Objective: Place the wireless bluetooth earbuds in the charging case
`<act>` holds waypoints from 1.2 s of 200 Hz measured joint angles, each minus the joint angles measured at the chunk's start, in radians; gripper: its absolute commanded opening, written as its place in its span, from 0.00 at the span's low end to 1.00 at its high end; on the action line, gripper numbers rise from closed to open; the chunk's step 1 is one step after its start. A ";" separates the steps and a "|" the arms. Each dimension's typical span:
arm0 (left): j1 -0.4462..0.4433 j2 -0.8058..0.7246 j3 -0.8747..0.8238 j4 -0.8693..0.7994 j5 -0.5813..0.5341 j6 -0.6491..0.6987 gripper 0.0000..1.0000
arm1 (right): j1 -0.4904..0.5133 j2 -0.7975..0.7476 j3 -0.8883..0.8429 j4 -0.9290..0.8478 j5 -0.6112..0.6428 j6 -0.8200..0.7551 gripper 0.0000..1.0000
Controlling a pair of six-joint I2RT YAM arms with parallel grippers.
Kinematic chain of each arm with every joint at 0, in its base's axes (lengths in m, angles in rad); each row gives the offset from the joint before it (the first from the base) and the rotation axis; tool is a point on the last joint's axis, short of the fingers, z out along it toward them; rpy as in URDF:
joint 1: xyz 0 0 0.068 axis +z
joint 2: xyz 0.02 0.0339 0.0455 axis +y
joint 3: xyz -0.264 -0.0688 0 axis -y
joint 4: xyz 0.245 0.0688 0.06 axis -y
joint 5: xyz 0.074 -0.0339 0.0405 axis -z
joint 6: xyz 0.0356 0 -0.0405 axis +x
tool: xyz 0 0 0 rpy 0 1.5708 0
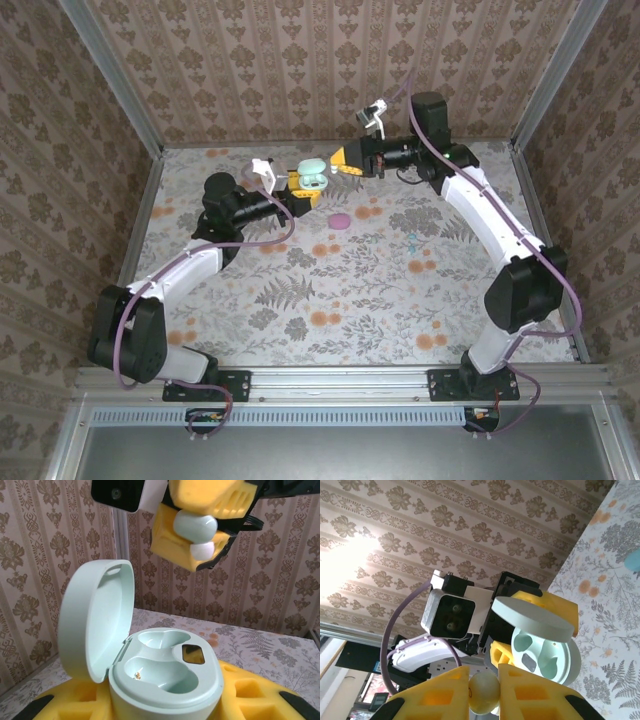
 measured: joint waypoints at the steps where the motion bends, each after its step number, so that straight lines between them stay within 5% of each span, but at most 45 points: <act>1: 0.000 0.000 0.000 0.000 0.000 0.000 0.25 | 0.000 0.002 0.000 0.003 0.000 0.005 0.19; 109: 0.001 0.000 0.000 -0.012 -0.004 0.001 0.24 | 0.000 0.027 0.000 0.105 -0.025 0.259 0.19; 240: 0.000 0.004 0.016 0.008 0.046 -0.006 0.25 | 0.056 -0.022 -0.011 -0.111 0.134 -0.266 0.19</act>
